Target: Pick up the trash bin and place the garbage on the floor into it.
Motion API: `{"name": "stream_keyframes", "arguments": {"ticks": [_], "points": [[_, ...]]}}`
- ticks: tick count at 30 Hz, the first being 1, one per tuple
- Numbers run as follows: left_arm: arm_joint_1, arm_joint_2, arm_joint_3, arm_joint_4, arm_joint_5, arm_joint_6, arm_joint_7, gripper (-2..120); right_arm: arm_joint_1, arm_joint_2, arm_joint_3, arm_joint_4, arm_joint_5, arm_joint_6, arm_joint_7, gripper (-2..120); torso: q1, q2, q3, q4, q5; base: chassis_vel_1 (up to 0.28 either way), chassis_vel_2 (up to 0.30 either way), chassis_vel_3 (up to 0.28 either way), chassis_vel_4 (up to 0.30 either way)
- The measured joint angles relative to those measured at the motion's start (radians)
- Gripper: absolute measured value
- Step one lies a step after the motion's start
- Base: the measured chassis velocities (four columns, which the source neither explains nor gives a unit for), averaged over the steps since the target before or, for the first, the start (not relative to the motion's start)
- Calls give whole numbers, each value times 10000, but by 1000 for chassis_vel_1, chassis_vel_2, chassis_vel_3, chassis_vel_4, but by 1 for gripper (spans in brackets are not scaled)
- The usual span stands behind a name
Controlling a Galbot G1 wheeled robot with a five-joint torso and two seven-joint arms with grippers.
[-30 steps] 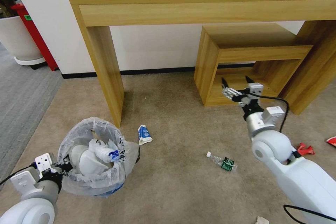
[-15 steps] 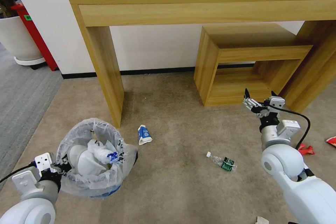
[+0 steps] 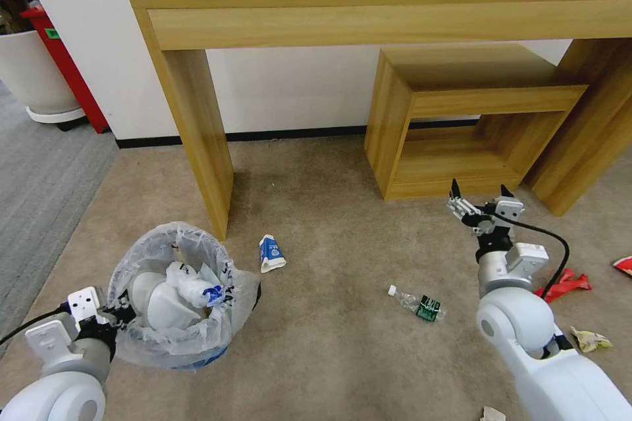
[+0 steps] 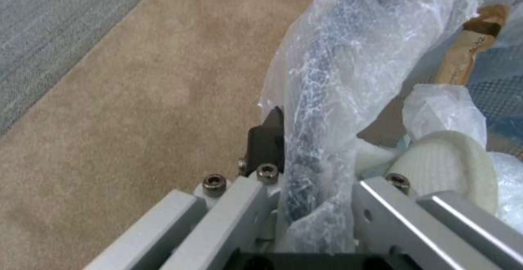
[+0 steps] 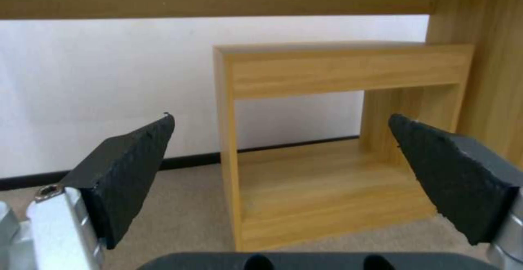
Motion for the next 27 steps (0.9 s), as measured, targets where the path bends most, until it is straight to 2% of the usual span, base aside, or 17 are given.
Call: {"name": "stream_keyframes", "arguments": {"ticks": [27], "points": [[159,-241,-62,0,229,-177,100,1,307,268,-553,-303,-43,107,-116,100,0,0,1,0,1,0,0,0,0]]}}
